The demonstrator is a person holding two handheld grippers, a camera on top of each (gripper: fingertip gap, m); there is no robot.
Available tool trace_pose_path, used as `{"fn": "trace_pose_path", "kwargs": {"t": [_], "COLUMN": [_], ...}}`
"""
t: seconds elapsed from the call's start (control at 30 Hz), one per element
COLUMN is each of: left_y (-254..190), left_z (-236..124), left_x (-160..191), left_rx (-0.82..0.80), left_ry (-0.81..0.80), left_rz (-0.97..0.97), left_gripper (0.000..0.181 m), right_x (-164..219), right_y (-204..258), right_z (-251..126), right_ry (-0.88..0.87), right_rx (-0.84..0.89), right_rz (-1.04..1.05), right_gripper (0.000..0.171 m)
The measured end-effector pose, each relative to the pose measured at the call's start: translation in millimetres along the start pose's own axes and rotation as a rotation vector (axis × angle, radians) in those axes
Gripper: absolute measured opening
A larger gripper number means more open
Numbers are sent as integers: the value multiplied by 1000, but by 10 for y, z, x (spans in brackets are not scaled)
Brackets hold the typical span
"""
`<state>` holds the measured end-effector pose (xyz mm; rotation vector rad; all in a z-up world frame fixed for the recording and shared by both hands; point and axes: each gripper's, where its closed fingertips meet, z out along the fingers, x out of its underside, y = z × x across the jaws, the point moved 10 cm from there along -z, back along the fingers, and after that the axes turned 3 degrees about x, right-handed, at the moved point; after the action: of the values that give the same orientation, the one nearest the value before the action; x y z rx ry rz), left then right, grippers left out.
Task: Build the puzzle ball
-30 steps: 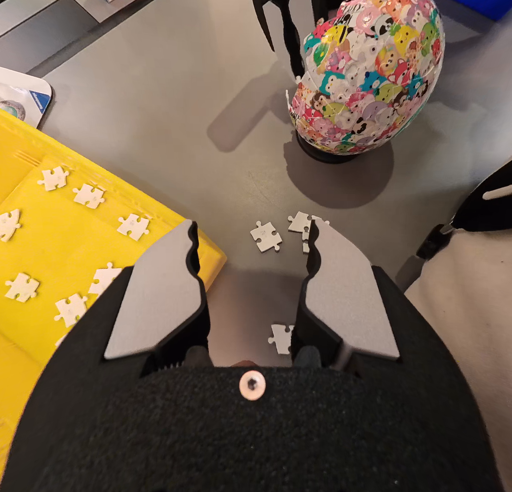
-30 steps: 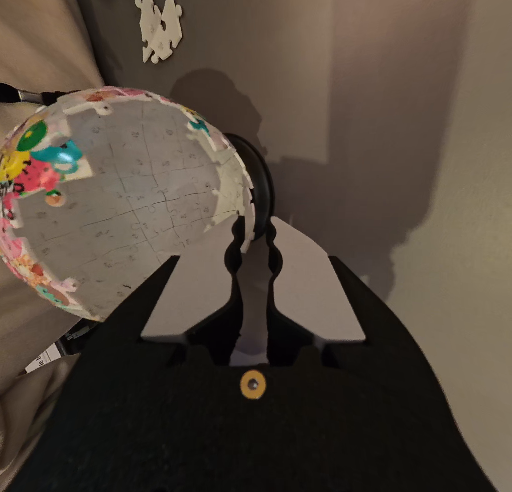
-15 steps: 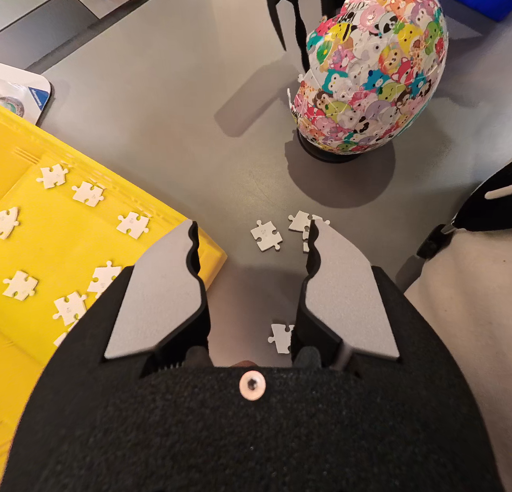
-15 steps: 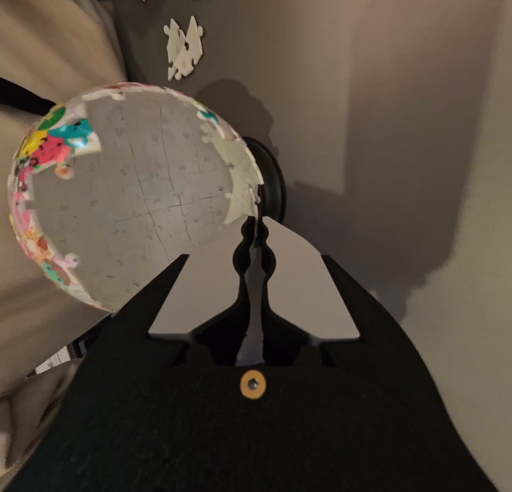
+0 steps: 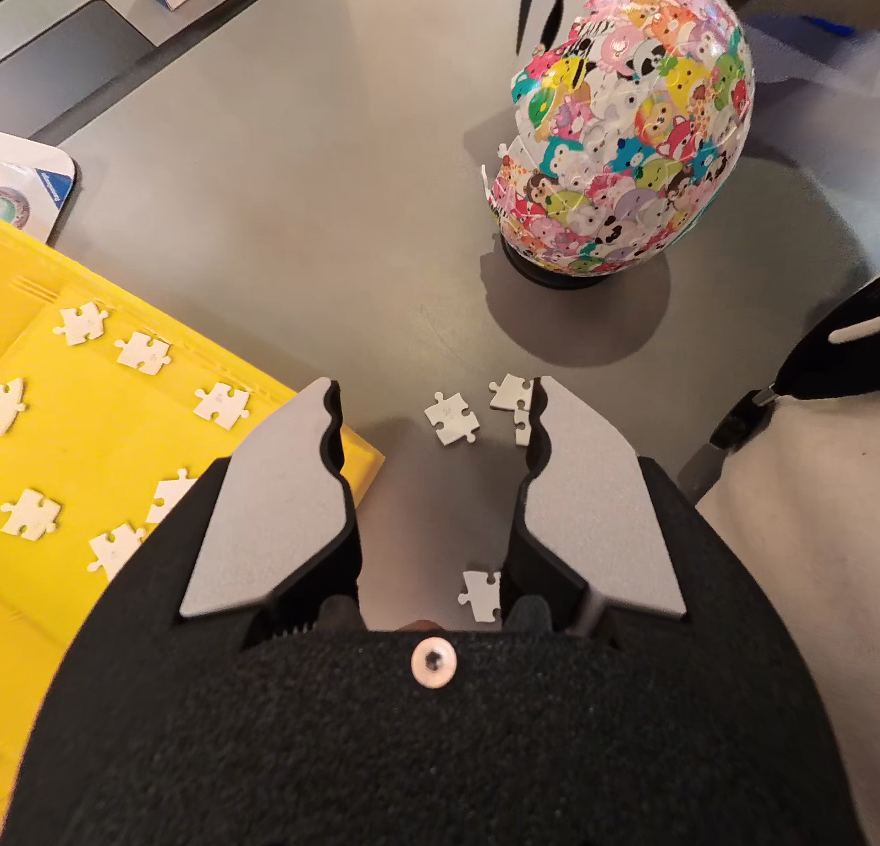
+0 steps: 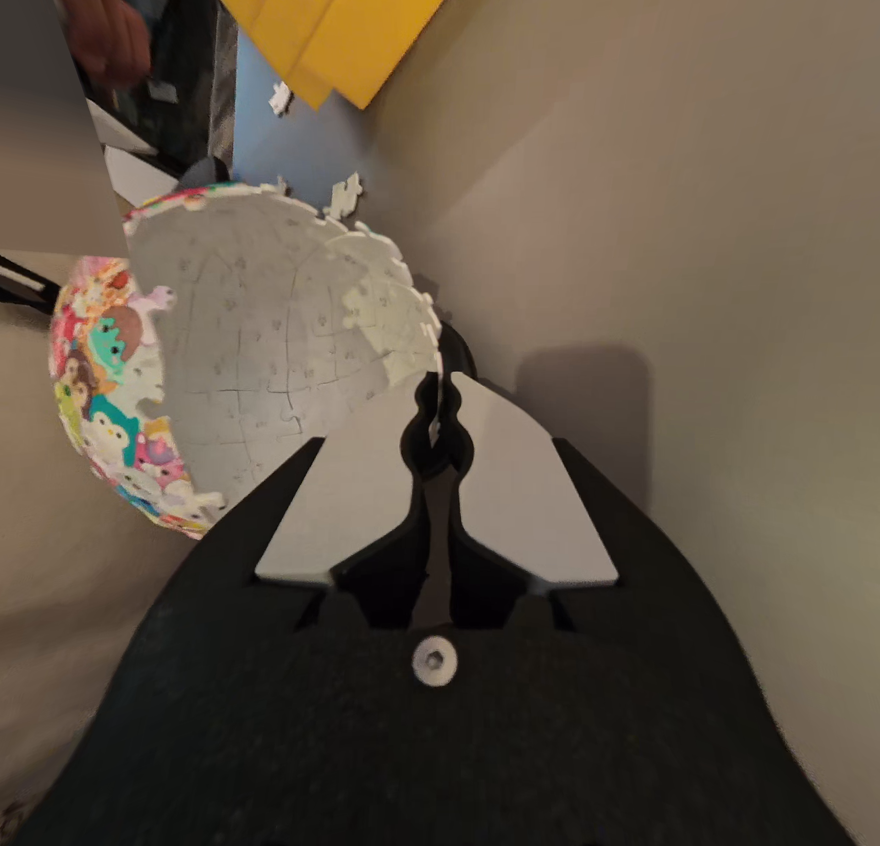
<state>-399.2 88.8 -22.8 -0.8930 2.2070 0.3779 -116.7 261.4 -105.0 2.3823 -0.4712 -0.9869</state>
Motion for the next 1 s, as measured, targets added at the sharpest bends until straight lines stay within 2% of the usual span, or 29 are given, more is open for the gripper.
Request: {"fn": "trace_pose_path", "kwargs": {"t": [0.7, 1.0], "left_y": [-25, -28], "left_z": [18, 25], "left_x": [-50, -57], "left_rx": [3, 4], "left_ry": [16, 21], "left_rz": [5, 12], "left_gripper": [76, 76], "right_x": [29, -37], "right_y": [40, 91], "right_z": [84, 99], "right_ry": [9, 92], "right_rx": [58, 124], "right_rz": [-3, -69], "right_gripper": [2, 2]}}
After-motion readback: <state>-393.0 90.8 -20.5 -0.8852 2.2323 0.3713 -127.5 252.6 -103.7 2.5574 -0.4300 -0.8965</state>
